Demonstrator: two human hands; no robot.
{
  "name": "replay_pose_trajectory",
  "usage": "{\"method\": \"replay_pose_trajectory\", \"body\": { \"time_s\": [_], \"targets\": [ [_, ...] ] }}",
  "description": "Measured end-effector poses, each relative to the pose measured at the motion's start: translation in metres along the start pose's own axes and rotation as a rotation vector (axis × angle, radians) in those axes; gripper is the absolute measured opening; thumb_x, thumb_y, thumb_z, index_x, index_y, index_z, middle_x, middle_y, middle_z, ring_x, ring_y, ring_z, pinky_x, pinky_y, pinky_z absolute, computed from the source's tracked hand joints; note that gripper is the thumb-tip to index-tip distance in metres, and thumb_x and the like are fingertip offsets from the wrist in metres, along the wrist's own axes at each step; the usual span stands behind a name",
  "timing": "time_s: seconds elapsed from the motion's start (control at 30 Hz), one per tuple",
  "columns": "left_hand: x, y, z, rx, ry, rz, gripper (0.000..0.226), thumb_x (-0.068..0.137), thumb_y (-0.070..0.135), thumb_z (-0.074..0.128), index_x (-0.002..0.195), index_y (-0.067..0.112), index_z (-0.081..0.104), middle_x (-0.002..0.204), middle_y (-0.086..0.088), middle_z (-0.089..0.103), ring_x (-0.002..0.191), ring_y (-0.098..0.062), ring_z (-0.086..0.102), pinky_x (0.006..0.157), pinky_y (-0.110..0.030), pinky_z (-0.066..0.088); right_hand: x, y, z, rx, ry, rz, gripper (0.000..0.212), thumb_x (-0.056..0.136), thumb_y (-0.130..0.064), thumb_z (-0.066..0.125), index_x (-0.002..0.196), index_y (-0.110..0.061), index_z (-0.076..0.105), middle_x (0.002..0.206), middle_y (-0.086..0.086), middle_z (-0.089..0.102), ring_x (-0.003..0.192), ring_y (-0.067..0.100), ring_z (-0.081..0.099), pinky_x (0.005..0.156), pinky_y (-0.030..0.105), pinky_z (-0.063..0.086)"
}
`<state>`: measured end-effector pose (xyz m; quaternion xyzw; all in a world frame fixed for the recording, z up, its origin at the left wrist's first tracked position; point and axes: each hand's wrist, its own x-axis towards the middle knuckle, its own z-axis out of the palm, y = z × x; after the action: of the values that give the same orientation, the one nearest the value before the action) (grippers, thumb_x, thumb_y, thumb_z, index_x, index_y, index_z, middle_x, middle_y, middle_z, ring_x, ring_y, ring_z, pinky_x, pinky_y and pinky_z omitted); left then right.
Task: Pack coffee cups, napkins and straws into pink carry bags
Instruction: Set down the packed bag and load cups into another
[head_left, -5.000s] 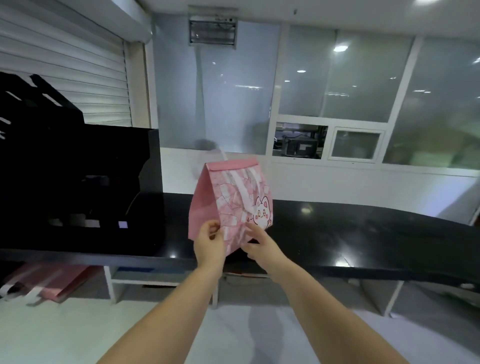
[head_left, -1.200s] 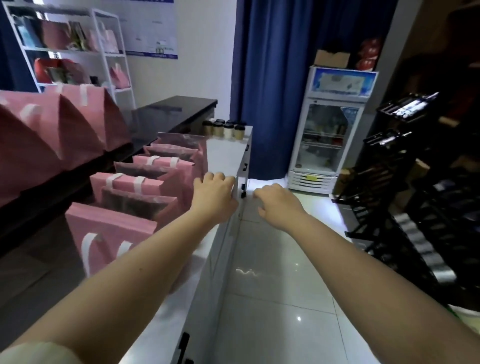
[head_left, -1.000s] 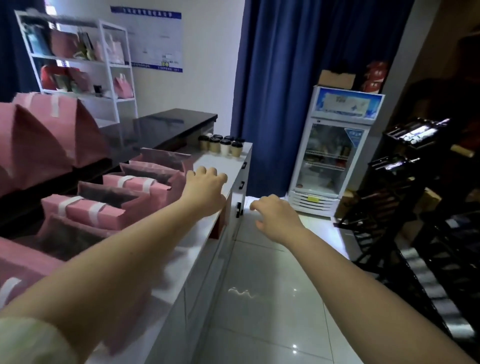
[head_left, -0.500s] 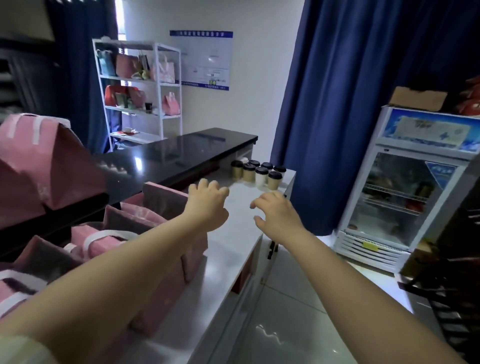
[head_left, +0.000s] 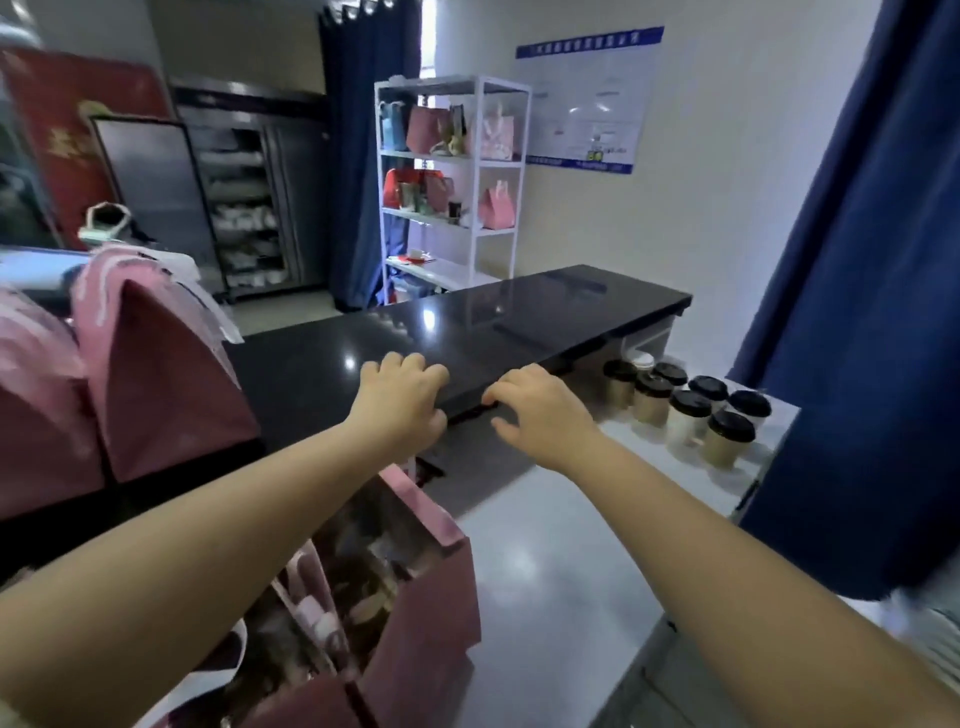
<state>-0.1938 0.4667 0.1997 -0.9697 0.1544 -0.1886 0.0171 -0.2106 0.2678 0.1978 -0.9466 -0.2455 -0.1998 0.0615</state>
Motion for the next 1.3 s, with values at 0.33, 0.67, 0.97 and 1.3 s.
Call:
{"method": "replay_pose_trajectory", "body": {
  "time_s": [0.33,0.67,0.97,1.3],
  "targets": [
    [-0.023,-0.032,0.014,0.143,-0.056,-0.485,0.045,0.086,0.034,0.055,0.130,0.028,0.051,0.122,-0.001,0.055,0.116,-0.027,0.047,0.094,-0.044,0.038,0.088,-0.001,0.070,0.135,-0.072,-0.569,0.034,0.091,-0.025,0.056,0.123,-0.017,0.060,0.121,0.001,0.060,0.114,0.024,0.048,0.091,0.040,0.043],
    [-0.106,0.019,0.000,-0.083,0.115,-0.939,0.037,0.074,0.035,0.061,0.111,0.030,0.065,0.103,0.004,0.064,0.104,-0.026,0.053,0.088,-0.044,0.046,0.050,-0.021,0.048,0.561,-0.051,-0.838,0.028,0.085,-0.011,0.063,0.112,-0.013,0.068,0.113,0.004,0.066,0.107,0.028,0.053,0.090,0.040,0.045],
    [-0.198,0.082,-0.005,-0.161,0.393,-1.061,0.028,0.072,0.026,0.060,0.099,0.024,0.071,0.089,0.010,0.068,0.086,-0.014,0.064,0.073,-0.040,0.056,-0.073,-0.081,0.063,0.417,-0.127,-1.008,0.034,0.084,-0.011,0.056,0.118,-0.013,0.057,0.108,0.006,0.059,0.099,0.029,0.047,0.074,0.035,0.030],
    [-0.196,0.115,0.014,-0.361,0.535,-1.045,0.027,0.078,0.019,0.059,0.103,0.025,0.068,0.097,0.019,0.060,0.103,-0.019,0.057,0.087,-0.045,0.051,-0.078,0.006,0.064,0.614,0.065,-0.867,0.019,0.058,0.007,0.067,0.067,-0.009,0.068,0.069,-0.001,0.068,0.083,0.034,0.064,0.073,0.042,0.051]
  ]
}}
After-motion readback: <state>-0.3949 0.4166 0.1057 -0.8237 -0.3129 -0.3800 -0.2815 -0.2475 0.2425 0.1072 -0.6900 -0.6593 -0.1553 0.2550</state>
